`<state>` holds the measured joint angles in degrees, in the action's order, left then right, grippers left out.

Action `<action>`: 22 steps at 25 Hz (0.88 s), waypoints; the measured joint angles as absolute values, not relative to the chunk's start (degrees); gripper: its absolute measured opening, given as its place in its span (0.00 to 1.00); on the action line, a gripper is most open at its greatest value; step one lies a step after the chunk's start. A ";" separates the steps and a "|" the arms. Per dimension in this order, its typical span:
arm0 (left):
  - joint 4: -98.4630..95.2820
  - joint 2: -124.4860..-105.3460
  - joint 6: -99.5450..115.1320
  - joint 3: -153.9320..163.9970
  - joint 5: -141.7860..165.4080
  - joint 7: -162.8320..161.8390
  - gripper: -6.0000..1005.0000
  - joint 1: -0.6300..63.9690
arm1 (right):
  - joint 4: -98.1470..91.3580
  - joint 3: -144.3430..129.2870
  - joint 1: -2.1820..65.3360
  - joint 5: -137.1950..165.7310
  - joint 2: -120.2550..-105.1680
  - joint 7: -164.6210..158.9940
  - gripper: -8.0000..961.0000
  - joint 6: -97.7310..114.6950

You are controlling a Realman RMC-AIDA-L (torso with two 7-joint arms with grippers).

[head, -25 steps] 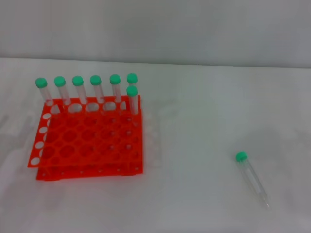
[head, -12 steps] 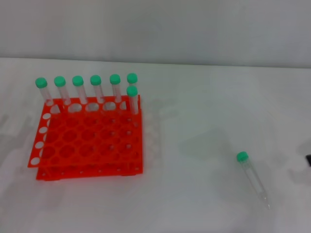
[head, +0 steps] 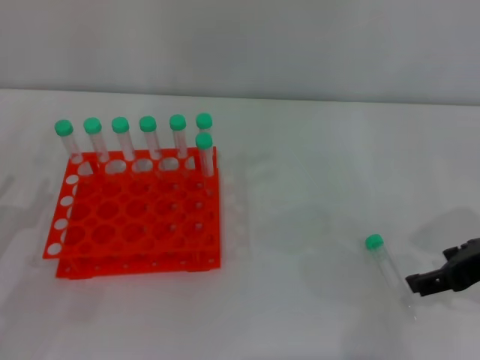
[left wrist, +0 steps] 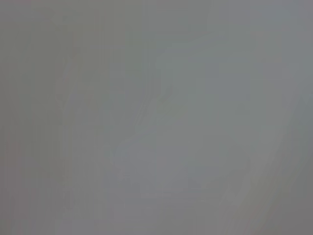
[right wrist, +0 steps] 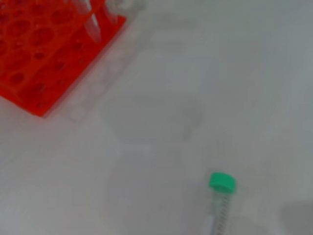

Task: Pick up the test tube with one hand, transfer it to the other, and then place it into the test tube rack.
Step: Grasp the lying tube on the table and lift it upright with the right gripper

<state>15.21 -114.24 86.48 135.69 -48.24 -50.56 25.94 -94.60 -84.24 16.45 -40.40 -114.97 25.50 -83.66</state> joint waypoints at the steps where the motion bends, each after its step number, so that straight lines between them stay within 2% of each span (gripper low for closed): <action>1: 15.21 -114.33 86.48 135.70 -48.23 -50.26 0.72 25.96 | -94.09 -85.02 16.66 -40.24 -114.99 24.96 0.83 -83.20; 22: 15.21 -114.45 86.93 138.01 -48.23 -49.73 0.72 26.46 | -86.56 -97.28 24.81 -31.78 -115.40 17.27 0.79 -79.34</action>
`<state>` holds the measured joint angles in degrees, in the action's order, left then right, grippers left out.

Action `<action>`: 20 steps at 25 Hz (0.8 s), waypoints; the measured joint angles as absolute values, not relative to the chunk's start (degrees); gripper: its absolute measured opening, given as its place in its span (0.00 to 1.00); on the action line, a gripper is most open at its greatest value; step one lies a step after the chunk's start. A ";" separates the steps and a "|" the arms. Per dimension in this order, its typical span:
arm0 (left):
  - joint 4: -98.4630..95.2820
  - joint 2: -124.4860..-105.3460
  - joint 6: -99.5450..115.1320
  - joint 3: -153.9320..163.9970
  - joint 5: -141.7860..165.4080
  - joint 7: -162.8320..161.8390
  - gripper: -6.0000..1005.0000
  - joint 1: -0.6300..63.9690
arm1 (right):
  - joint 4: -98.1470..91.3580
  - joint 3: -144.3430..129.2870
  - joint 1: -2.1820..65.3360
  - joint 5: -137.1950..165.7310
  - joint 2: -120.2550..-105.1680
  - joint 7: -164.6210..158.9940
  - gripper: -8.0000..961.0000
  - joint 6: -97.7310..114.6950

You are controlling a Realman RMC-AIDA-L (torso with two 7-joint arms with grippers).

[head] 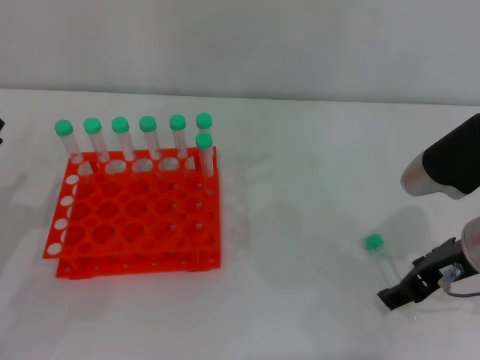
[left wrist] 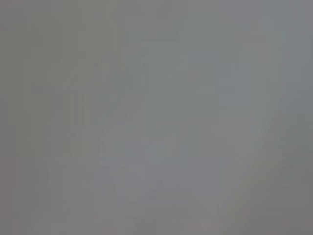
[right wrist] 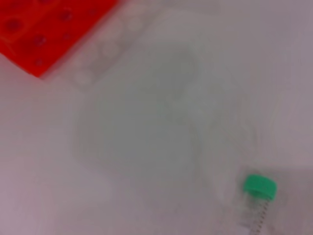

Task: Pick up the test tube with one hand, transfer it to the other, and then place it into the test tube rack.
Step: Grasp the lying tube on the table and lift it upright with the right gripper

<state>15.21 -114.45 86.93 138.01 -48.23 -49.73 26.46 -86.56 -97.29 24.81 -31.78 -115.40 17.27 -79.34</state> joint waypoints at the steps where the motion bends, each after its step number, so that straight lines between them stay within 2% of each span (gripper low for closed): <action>1: 15.21 -114.49 86.86 138.39 -48.26 -49.73 0.72 26.46 | -86.18 -97.34 25.10 -31.32 -115.42 17.12 0.78 -79.34; 11: 15.20 -114.52 86.58 138.69 -48.48 -49.74 0.72 26.45 | -84.23 -97.53 27.24 -30.65 -115.42 16.99 0.76 -80.30; 14: 15.21 -114.52 86.57 138.69 -48.50 -49.74 0.72 26.46 | -84.18 -97.60 27.45 -30.66 -115.41 16.98 0.56 -80.52; 20: 15.20 -114.47 86.49 138.69 -48.52 -49.74 0.72 26.76 | -82.04 -97.64 28.56 -30.68 -115.40 17.00 0.53 -81.03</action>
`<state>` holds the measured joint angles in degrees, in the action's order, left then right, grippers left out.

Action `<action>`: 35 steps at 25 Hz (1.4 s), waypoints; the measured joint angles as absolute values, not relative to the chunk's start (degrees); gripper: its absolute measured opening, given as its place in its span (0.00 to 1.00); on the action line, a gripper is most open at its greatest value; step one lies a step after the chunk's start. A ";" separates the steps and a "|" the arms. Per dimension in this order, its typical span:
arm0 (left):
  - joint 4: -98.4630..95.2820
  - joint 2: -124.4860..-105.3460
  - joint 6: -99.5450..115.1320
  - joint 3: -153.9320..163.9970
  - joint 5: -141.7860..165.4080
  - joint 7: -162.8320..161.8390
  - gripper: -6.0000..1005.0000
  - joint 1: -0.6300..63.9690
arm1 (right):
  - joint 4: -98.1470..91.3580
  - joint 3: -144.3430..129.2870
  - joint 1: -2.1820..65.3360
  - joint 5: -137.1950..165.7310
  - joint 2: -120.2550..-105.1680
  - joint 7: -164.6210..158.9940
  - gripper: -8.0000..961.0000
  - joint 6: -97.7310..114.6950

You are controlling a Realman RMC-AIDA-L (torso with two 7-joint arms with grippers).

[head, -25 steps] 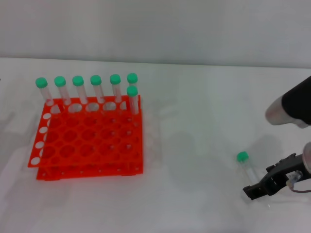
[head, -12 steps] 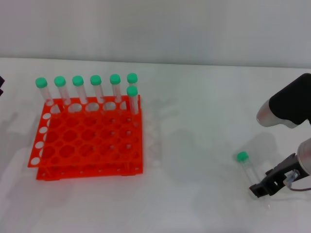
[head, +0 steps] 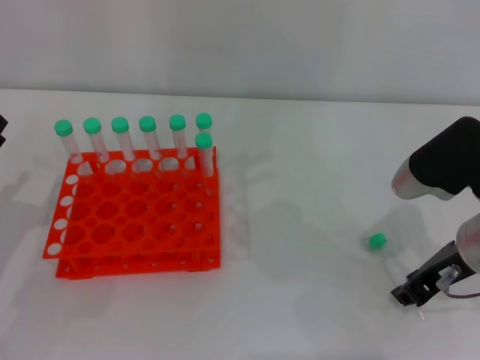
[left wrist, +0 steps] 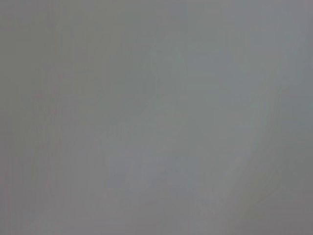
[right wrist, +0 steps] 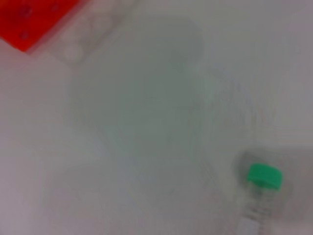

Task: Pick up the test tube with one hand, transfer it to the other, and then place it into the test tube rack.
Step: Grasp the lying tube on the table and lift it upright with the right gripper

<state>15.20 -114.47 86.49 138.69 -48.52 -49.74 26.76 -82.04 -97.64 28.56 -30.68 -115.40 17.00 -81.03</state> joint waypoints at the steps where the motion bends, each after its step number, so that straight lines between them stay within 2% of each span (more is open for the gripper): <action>1: 15.21 -114.43 86.49 138.68 -48.52 -49.75 0.72 26.79 | -81.51 -97.65 28.81 -30.70 -115.43 16.96 0.49 -81.08; 5: 15.21 -114.33 86.41 138.68 -48.52 -49.74 0.72 26.88 | -80.68 -97.74 29.47 -30.86 -115.50 16.89 0.32 -81.16; 10: 15.21 -114.22 86.09 138.68 -48.52 -49.75 0.72 26.89 | -80.68 -97.78 29.96 -30.72 -115.58 16.55 0.32 -81.16; 21: 15.20 -114.02 85.07 138.68 -48.51 -49.75 0.72 27.14 | -77.21 -99.31 33.37 -30.66 -115.57 16.52 0.20 -81.22; 35: 15.21 -113.99 83.78 138.68 -48.59 -49.75 0.71 27.63 | -75.72 -99.86 34.63 -30.46 -115.57 16.60 0.20 -80.94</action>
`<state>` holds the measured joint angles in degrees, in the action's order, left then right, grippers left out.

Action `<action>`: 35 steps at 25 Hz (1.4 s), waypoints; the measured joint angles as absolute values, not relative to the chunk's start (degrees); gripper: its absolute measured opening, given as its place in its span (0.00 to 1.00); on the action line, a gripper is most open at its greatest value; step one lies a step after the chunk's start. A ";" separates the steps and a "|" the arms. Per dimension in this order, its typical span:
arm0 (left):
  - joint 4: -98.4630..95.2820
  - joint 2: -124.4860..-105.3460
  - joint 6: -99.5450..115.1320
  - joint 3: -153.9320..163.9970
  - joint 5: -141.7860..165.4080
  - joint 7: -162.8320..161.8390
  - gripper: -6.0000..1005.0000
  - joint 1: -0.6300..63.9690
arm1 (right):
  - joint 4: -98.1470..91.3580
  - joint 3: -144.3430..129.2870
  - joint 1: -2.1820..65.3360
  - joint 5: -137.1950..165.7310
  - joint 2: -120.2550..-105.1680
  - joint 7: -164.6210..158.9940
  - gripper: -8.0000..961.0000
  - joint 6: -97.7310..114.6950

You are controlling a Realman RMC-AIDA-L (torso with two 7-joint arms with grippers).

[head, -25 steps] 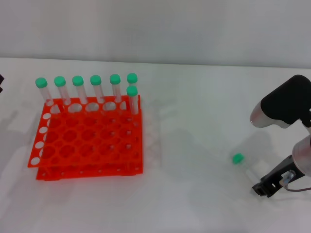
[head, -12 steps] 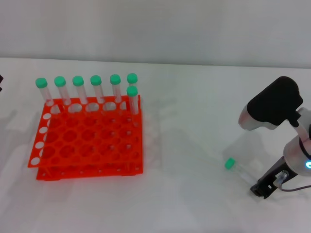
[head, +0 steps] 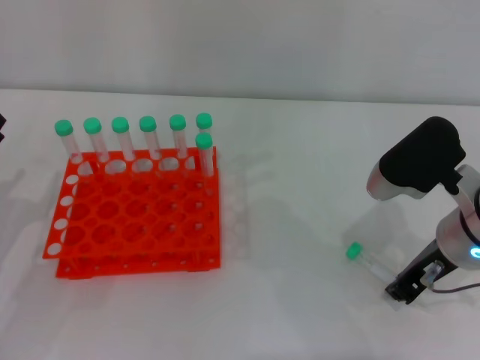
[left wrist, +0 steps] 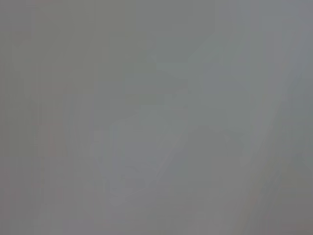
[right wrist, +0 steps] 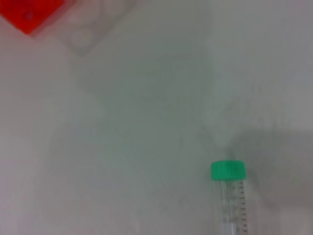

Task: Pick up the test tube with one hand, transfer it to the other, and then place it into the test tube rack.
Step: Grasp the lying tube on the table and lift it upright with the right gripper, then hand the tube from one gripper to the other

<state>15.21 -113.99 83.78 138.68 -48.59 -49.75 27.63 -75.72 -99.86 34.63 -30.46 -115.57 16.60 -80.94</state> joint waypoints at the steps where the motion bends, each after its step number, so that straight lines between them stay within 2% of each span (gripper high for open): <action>1: 15.20 -113.99 83.78 138.68 -48.59 -49.75 0.71 27.63 | -75.90 -99.78 34.56 -30.45 -115.55 16.67 0.20 -80.79; 9: 15.14 -113.90 85.23 142.60 -48.53 -52.59 0.70 28.34 | -84.39 -92.64 31.13 -30.99 -115.42 20.58 0.20 -79.88; 16: 14.52 -113.06 90.26 154.40 -48.63 -60.96 0.69 32.80 | -88.87 -86.65 26.00 -41.82 -115.34 33.95 0.20 -69.15; 27: 14.76 -113.33 94.48 162.85 -45.77 -68.75 0.69 41.65 | -74.91 -76.75 22.07 -71.30 -115.29 67.39 0.20 -62.47; 35: 14.56 -113.79 94.29 162.95 -35.85 -73.66 0.68 47.87 | -70.73 -74.83 21.72 -78.43 -115.27 77.91 0.20 -63.75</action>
<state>14.56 -113.79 94.29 162.95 -35.85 -73.66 47.87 -70.73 -74.83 21.72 -78.43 -115.27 77.91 -63.75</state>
